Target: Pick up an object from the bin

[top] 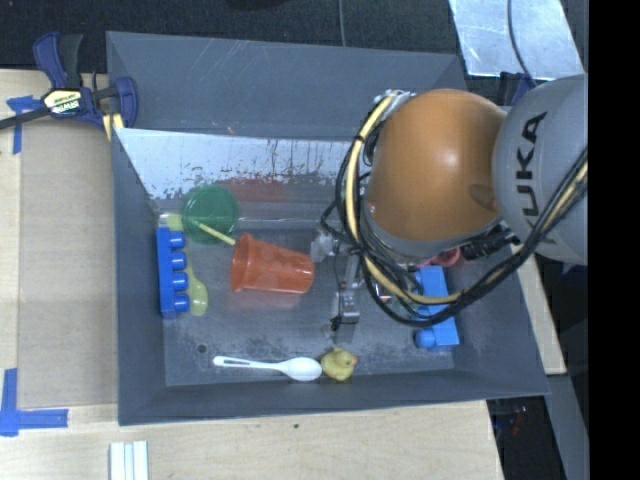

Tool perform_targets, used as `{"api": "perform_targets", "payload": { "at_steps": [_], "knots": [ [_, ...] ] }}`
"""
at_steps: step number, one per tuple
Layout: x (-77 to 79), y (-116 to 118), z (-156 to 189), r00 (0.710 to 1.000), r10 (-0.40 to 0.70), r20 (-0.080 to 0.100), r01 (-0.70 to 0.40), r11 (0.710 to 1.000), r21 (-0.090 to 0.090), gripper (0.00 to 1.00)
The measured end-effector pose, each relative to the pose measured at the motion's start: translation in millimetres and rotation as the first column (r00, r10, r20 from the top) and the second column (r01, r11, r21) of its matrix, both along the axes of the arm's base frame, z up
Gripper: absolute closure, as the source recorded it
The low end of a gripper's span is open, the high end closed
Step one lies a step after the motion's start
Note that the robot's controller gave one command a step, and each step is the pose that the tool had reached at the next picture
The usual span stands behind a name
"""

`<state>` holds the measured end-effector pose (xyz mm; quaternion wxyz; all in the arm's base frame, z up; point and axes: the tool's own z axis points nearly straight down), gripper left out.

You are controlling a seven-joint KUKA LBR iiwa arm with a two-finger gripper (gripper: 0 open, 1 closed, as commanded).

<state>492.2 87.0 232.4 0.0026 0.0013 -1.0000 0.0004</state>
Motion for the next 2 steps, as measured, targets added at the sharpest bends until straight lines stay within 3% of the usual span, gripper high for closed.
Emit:
{"api": "perform_targets", "payload": {
  "at_steps": [1, 2],
  "knots": [
    [1.7, -0.4, 4.0, 1.000, -0.004, 0.008, 0.004, 1.000, 0.002, 1.00],
    [1.7, -0.4, 4.0, 1.000, -0.004, 0.008, 0.004, 1.000, 0.002, 1.00]
  ]
}}
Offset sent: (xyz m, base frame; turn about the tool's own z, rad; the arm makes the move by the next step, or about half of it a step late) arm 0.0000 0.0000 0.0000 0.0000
